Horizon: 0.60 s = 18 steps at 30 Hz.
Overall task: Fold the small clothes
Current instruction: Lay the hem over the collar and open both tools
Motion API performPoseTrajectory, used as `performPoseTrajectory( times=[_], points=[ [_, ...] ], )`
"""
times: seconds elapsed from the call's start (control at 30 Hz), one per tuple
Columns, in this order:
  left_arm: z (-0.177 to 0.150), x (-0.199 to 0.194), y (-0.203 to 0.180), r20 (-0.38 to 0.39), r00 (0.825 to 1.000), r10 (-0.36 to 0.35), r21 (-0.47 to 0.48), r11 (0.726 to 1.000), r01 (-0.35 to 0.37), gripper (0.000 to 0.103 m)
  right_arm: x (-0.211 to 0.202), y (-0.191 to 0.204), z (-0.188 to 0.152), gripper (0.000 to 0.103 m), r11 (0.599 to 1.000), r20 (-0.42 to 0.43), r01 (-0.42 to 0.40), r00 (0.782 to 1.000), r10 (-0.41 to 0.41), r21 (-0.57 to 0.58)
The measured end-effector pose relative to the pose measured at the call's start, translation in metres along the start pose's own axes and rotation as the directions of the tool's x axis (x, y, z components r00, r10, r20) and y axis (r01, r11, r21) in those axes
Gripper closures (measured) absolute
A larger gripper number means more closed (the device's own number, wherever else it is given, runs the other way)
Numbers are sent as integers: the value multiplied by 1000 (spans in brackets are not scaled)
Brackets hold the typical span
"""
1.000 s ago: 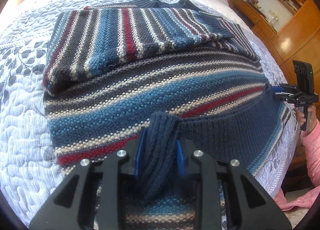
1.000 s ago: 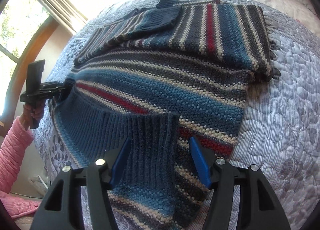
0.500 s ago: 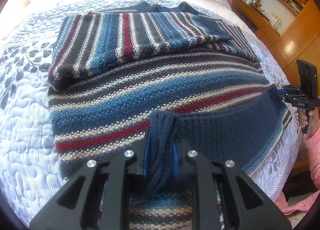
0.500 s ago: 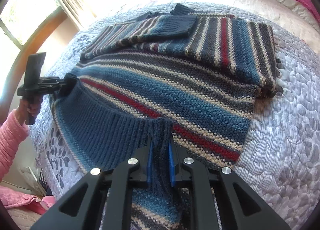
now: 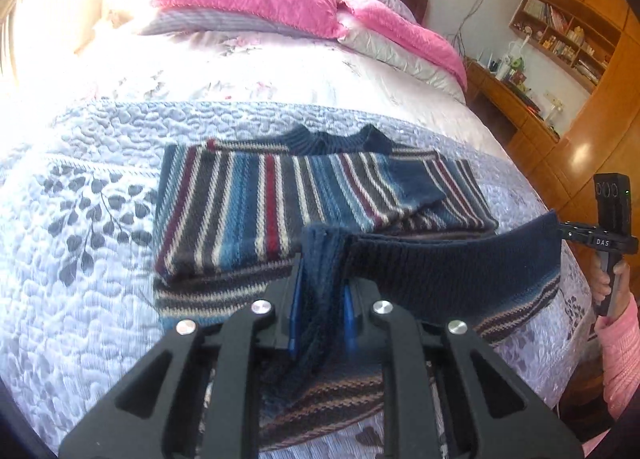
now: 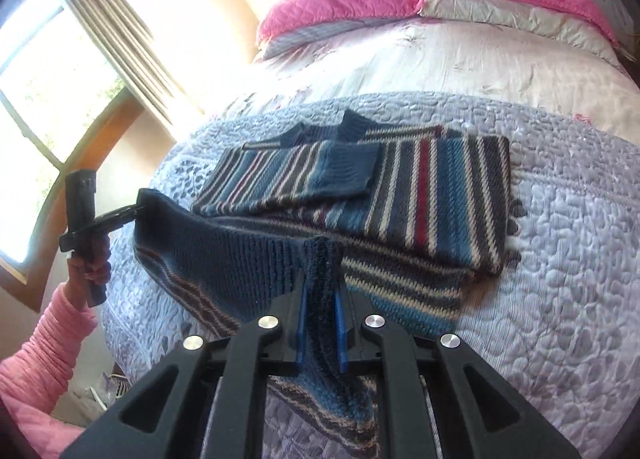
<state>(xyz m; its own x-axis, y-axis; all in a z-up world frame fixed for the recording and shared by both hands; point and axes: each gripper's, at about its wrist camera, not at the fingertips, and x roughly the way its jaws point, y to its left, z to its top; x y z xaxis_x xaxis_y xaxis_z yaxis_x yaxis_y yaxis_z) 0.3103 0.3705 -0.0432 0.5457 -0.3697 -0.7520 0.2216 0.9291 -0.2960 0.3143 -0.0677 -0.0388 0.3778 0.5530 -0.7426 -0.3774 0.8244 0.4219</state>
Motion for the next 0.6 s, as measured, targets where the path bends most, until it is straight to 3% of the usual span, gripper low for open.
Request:
performPoseTrajectory(
  times=[0.37, 0.6],
  points=[
    [115, 62, 20, 58, 993, 99, -66, 993, -95, 88, 41, -34, 134, 92, 992, 49, 108, 993, -111, 62],
    [129, 126, 38, -11, 988, 152, -88, 984, -152, 88, 98, -71, 163, 92, 978, -8, 173, 985, -173, 119]
  ],
)
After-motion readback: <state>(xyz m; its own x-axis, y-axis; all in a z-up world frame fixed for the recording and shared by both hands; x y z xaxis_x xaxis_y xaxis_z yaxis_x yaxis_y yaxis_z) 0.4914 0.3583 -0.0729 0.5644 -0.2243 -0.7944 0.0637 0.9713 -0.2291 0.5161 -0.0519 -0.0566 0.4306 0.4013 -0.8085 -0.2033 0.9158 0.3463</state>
